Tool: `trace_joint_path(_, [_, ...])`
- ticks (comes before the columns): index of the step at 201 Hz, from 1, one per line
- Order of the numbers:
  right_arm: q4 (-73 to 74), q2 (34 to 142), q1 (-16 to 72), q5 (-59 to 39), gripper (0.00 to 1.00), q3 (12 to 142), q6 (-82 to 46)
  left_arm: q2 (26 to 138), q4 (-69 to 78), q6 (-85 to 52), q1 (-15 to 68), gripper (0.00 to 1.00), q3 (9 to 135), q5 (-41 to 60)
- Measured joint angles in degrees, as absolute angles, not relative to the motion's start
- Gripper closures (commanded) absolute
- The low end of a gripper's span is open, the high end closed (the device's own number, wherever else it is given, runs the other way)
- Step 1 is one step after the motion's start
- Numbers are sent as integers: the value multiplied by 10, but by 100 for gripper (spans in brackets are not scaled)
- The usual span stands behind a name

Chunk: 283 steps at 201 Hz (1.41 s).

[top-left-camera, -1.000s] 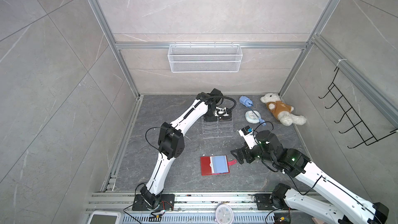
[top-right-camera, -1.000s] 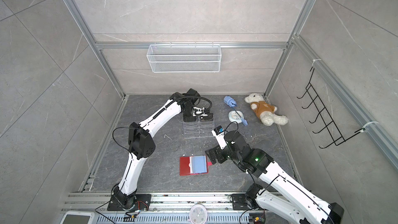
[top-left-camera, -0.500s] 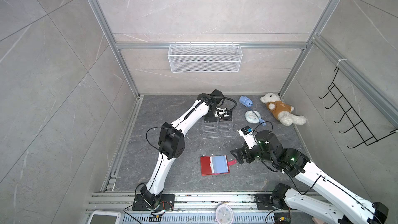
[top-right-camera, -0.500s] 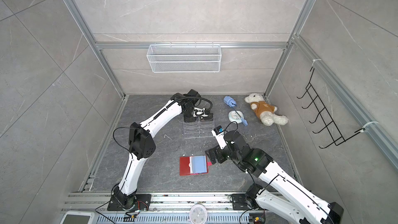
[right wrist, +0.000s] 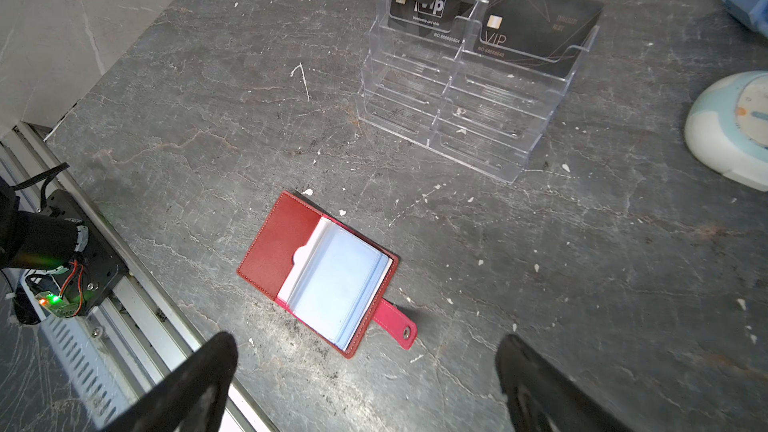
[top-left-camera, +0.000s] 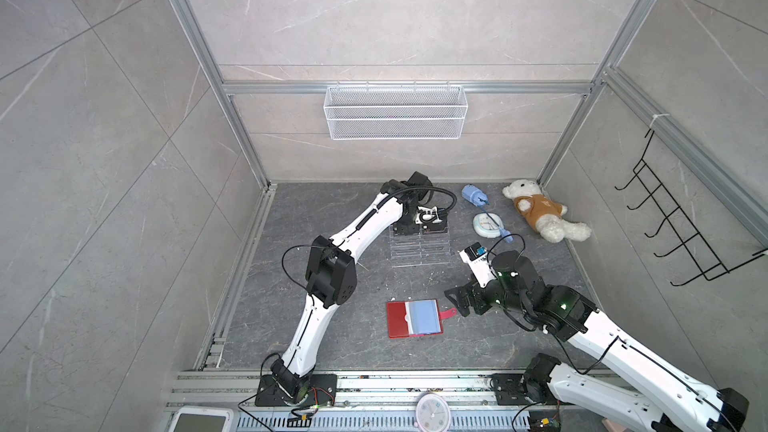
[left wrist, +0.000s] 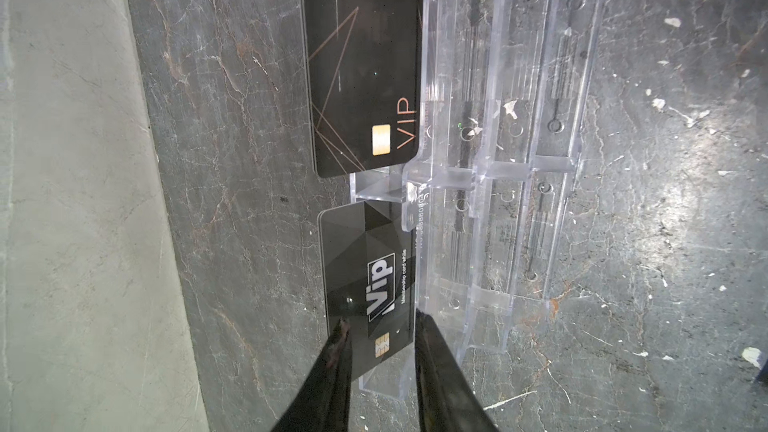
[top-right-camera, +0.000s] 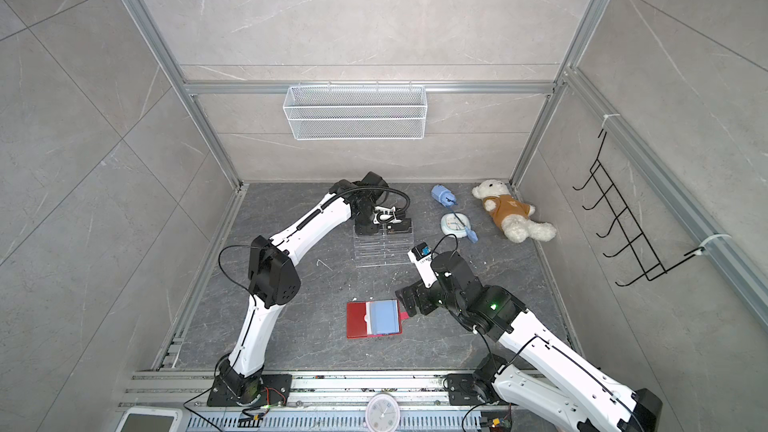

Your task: Take the credit cards out of the card holder

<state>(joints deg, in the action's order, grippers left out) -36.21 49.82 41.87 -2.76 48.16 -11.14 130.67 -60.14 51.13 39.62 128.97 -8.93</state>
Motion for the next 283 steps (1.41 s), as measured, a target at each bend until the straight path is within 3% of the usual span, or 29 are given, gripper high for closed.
trace_joint_path(88, [-362,498,419,-28,0,481,-111,1295,-548,507,396,65,1243,-112])
trace_joint_path(134, [-362,492,419,-27,0,477,-112,1254,-465,509,401,52,1159,-154])
trace_joint_path(150, [-362,489,419,-27,0,475,-112,1236,-430,509,403,38,1134,-170])
trace_joint_path(181, [-362,484,419,-25,0,474,-114,1189,-359,505,405,26,1082,-182])
trace_joint_path(191, [-362,482,419,-25,0,474,-114,1170,-334,503,405,10,1063,-185])
trace_joint_path(230, [-361,475,419,-15,0,464,-120,1104,-256,463,406,0,1011,-190])
trace_joint_path(283, [-349,455,419,-2,0,447,-134,1004,-173,356,413,0,914,-167])
